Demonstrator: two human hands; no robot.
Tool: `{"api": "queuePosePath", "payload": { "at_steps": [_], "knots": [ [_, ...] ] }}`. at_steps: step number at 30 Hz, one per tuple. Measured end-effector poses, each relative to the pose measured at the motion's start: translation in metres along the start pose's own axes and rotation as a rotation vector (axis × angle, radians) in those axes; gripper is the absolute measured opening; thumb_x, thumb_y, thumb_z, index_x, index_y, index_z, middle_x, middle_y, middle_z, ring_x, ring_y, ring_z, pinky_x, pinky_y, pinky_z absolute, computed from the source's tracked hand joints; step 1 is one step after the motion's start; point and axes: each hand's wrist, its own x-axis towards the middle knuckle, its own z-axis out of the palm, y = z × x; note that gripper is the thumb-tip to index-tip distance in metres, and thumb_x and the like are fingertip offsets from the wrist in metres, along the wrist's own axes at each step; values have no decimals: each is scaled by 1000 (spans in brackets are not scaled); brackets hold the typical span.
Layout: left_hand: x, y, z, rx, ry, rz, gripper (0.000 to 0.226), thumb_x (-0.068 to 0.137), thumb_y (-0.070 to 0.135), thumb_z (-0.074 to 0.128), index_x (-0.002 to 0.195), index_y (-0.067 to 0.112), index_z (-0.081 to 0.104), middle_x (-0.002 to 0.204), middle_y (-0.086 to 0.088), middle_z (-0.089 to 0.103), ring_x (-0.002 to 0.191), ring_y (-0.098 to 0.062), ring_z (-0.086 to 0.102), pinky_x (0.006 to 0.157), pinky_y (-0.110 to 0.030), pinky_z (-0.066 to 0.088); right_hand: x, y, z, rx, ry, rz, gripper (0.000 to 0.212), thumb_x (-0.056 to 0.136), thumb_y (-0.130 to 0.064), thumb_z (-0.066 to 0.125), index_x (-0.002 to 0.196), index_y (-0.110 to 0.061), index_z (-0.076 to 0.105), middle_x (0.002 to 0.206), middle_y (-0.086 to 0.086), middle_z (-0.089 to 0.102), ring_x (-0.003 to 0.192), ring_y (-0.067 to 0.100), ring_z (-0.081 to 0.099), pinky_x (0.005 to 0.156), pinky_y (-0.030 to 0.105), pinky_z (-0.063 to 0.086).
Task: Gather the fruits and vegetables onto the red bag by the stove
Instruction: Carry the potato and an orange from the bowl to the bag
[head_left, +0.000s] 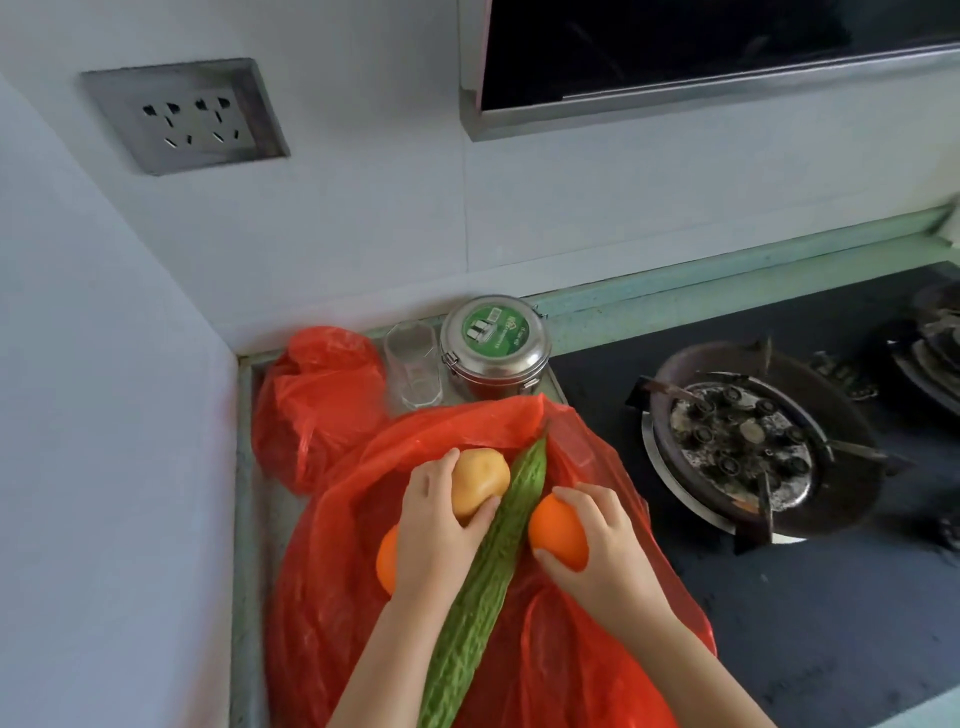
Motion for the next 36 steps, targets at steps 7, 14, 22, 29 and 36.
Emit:
{"api": "queuePosePath", "payload": {
  "at_steps": [7, 14, 22, 29, 36],
  "knots": [
    [5, -8, 9, 54, -28, 8, 67, 70, 29, 78, 126, 4, 50, 110, -14, 56, 100, -28, 58, 77, -31, 48, 4, 1, 2, -50, -25, 11, 62, 76, -41, 67, 130, -29, 39, 132, -7, 32, 120, 15, 35, 84, 20, 34],
    [4, -10, 12, 174, -37, -20, 71, 70, 30, 78, 128, 1, 48, 111, -16, 57, 97, -33, 56, 73, -39, 51, 7, 4, 2, -70, -44, 3, 65, 76, -42, 67, 132, -31, 38, 135, -8, 32, 123, 15, 33, 88, 21, 33],
    [-3, -6, 3, 186, 42, 41, 58, 66, 23, 81, 116, 2, 58, 107, -17, 59, 95, -35, 58, 72, -41, 53, 3, 4, -2, -103, -32, -24, 64, 76, -45, 66, 132, -29, 39, 137, -7, 32, 125, 17, 33, 93, 25, 35],
    [-29, 23, -18, 178, 154, 195, 36, 81, 29, 61, 107, 4, 60, 104, -13, 60, 93, -29, 56, 73, -37, 51, -17, -6, -21, -133, 74, -95, 49, 79, -35, 66, 124, -23, 52, 132, 2, 44, 122, 23, 40, 88, 33, 41],
    [-74, 76, -33, 156, 132, 329, 36, 84, 29, 52, 106, 3, 64, 105, -10, 61, 97, -28, 56, 87, -36, 46, -63, -7, -59, -243, 260, -181, 40, 78, -36, 56, 112, -15, 62, 119, 10, 57, 110, 30, 53, 85, 39, 46]
  ]
}}
